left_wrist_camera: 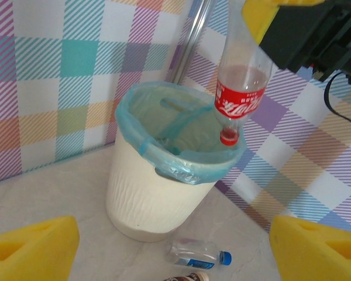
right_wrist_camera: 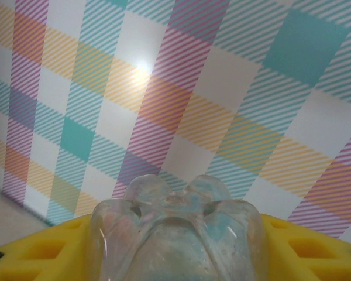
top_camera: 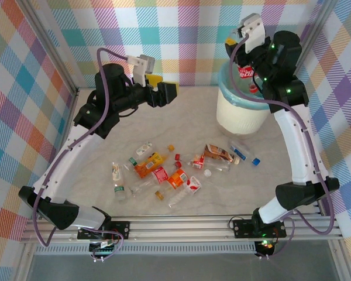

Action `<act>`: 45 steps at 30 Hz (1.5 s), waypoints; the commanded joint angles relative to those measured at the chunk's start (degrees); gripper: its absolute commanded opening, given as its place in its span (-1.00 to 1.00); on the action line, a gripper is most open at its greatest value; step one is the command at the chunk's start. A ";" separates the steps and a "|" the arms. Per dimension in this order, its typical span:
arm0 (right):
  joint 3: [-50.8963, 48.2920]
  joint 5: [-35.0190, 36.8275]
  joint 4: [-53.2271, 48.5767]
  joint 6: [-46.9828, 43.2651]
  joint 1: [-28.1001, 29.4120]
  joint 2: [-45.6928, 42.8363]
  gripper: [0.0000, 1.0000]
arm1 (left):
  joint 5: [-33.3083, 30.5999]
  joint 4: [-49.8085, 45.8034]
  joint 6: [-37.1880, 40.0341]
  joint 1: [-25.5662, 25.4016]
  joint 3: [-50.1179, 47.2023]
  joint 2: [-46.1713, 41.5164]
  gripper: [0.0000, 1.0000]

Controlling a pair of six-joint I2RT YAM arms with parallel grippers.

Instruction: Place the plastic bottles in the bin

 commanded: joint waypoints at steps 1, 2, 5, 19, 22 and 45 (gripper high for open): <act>1.72 0.37 4.84 0.34 -0.17 2.03 -0.02 | 1.46 1.57 -1.07 -0.70 -0.26 -1.26 0.70; 1.39 0.64 5.43 0.26 -0.17 2.53 -0.02 | 1.55 1.57 -1.07 -0.78 -0.27 -1.24 0.70; -2.12 1.18 8.58 0.42 -0.17 3.30 -0.01 | 1.25 1.41 -0.86 -0.78 -0.26 -1.15 0.70; -26.44 8.15 23.75 5.97 -0.15 -1.00 0.10 | 0.98 0.25 0.27 -0.78 -0.17 0.71 0.70; -29.64 10.41 25.74 5.81 -0.17 -1.38 0.15 | 1.33 -0.10 -0.48 -0.78 0.85 1.82 0.70; -35.49 13.03 26.36 10.76 -2.05 -2.05 0.44 | -0.88 -2.29 -2.12 -0.78 0.54 2.90 0.72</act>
